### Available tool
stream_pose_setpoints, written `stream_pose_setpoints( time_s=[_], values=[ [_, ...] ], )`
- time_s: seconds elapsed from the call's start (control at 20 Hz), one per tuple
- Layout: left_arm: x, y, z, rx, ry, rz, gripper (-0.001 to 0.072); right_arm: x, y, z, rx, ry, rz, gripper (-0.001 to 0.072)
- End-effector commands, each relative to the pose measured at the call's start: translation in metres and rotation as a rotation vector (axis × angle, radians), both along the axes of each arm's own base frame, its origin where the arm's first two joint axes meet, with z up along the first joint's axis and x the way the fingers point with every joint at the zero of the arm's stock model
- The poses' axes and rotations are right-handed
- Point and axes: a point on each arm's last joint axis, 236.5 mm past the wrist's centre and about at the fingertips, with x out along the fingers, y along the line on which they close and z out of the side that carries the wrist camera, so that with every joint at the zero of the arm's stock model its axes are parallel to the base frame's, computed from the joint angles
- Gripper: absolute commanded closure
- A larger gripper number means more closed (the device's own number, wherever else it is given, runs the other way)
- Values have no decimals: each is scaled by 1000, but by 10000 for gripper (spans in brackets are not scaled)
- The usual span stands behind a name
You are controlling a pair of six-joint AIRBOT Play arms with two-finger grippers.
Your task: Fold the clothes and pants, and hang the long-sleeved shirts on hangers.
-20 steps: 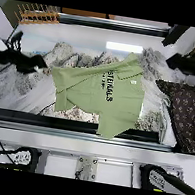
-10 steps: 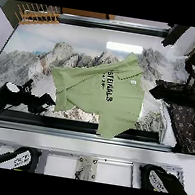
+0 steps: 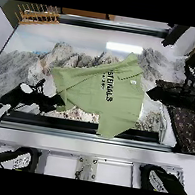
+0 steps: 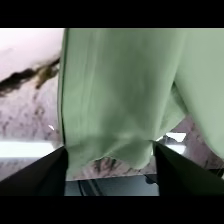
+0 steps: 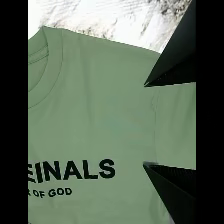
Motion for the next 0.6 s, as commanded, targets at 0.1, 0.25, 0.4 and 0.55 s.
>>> stream_pose_setpoints(
  time_s=[0.1, 0.25, 0.4, 0.55],
  values=[
    [2, -2, 2, 24, 17, -74, 674, 0, -5, 0, -4, 3, -11, 201],
    [1, 34, 16, 96, -15, -66, 699, -2, -26, -7, -22, 25, -53, 201],
    [-1, 68, 39, 148, -63, -25, 699, -13, -50, -37, -40, 113, -127, 201],
    [6, 81, 57, 169, -134, 11, 699, -31, -49, -89, -12, 262, -139, 197]
  ],
)
